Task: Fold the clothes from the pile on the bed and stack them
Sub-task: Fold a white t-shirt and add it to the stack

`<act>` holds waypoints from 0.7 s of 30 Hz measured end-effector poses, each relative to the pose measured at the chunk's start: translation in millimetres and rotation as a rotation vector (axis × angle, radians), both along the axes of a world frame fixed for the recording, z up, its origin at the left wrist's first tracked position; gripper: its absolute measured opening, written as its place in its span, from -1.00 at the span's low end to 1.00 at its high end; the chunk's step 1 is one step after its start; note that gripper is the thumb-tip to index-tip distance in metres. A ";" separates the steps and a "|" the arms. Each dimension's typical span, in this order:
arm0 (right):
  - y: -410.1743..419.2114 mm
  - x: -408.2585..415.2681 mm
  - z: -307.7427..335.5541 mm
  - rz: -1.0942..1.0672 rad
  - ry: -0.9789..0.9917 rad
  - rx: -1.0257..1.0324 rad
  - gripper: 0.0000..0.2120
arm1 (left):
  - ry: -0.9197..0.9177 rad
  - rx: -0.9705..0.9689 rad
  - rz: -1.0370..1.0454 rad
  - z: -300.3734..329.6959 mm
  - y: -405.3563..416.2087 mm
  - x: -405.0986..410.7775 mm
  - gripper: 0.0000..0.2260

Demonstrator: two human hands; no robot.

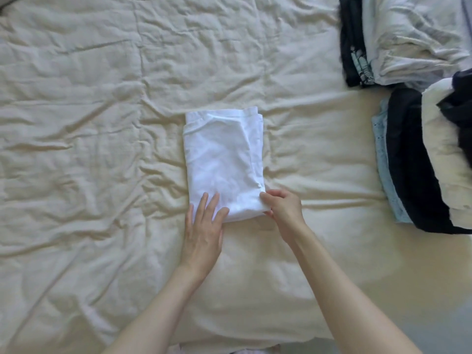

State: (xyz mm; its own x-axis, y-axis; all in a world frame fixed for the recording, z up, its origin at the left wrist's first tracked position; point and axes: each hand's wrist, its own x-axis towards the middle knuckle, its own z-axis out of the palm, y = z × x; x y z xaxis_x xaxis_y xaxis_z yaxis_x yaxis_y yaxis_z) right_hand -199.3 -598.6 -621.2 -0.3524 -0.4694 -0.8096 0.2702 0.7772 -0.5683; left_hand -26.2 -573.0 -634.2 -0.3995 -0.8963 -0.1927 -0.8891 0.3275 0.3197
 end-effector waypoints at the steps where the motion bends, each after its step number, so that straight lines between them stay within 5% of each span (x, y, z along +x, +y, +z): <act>1: -1.2 -0.4 -1.0 0.006 0.015 0.017 -0.96 | -0.020 0.001 -0.013 -2.4 0.4 7.8 -0.57; 8: 15.2 -11.3 -8.2 0.064 0.099 0.082 -0.92 | -0.049 0.025 -0.139 -15.4 -0.1 35.5 -0.35; 14: 10.0 -11.7 -9.2 0.257 0.116 0.075 -0.80 | -0.063 -0.123 -0.263 -15.8 -18.8 52.5 -0.52; 18: 9.1 -12.2 -3.6 0.300 0.043 0.049 -0.81 | 0.035 -0.053 -0.130 -10.2 -18.0 51.7 -0.48; 21: 13.9 -13.2 5.4 0.210 -0.026 0.058 -0.86 | 0.186 0.129 0.027 5.7 -18.3 49.5 -0.67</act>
